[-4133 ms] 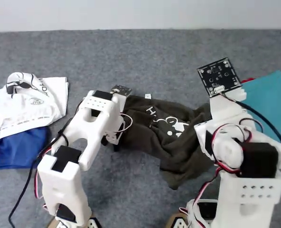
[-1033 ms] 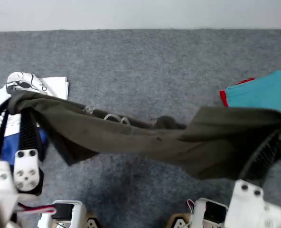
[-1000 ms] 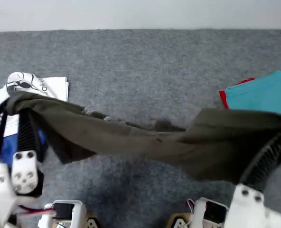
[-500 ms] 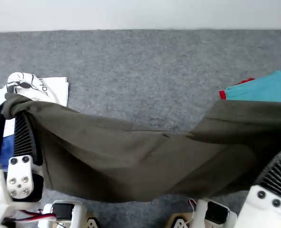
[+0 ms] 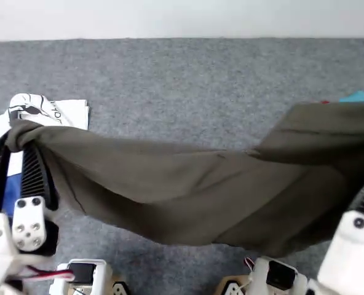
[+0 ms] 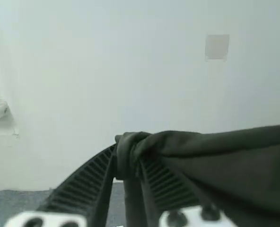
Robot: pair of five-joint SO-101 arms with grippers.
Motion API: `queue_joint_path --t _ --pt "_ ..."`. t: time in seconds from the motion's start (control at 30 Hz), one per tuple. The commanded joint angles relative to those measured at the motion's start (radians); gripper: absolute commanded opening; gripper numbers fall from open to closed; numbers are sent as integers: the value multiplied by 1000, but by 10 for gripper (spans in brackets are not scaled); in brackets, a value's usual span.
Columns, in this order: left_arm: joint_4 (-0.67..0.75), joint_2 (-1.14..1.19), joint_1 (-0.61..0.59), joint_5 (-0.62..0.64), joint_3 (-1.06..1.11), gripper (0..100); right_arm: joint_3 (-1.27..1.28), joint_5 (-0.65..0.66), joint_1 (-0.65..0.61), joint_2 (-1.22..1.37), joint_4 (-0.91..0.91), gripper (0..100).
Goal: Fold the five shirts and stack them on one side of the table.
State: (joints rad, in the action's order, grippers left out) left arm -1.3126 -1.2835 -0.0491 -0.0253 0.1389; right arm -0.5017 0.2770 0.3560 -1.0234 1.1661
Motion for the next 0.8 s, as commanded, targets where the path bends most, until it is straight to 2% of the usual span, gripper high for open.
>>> queue_joint_path --t 0.0,0.13,0.33,0.53,0.77 --pt "9 3 -8 9 22 13 -60 41 10 76 -27 9" --pt "12 5 -41 9 27 13 -150 46 10 143 4 9" --pt "121 6 -127 9 28 13 -307 49 10 283 -1 9" --pt "120 6 -132 9 30 13 -425 46 7 367 71 9" --pt "120 5 -132 9 87 13 -425 49 5 375 183 9"
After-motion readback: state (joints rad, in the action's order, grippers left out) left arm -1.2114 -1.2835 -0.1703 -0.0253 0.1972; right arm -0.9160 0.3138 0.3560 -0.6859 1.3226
